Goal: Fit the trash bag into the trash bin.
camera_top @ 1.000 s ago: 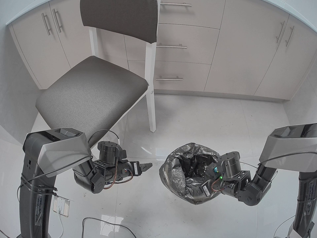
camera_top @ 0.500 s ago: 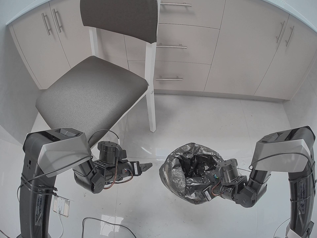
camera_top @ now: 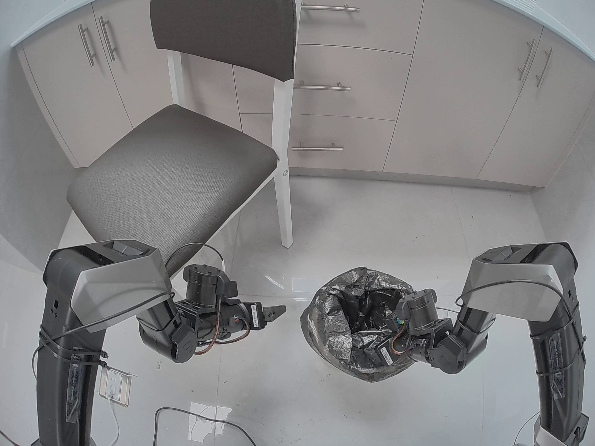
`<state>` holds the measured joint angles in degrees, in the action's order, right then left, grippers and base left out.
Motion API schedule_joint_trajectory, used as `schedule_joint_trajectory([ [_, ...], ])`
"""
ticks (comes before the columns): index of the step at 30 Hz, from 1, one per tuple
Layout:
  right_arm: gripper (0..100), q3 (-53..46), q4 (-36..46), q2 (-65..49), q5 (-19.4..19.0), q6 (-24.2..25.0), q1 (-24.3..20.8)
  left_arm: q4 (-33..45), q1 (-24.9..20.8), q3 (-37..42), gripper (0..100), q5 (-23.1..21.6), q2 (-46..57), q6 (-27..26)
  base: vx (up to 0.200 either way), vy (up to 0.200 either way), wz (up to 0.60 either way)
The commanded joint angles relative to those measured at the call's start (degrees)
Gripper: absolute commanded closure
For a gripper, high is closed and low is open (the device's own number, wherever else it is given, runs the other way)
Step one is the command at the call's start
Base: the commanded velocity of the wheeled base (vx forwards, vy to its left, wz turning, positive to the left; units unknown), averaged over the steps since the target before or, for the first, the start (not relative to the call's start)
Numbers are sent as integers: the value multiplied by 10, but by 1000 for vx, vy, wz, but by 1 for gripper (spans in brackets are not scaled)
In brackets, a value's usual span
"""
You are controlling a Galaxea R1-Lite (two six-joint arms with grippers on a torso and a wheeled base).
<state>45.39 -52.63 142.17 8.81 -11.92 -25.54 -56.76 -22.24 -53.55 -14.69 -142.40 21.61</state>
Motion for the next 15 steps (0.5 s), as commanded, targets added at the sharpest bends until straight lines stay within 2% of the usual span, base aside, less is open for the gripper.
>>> schedule_joint_trajectory([
  [1, 0, 44, 46, 6, -6, 0, 8, 0, 0, 0, 0, 0, -1, 0, 0, 0, 0],
  [7, 0, 100, 135, 7, -27, 0, 12, 0, 0, 0, 0, 0, -1, 0, 0, 0, 0],
  [15, 0, 125, 139, -13, -28, 1, 4, 0, 0, 0, 0, 0, -1, 0, 0, 0, 0],
])
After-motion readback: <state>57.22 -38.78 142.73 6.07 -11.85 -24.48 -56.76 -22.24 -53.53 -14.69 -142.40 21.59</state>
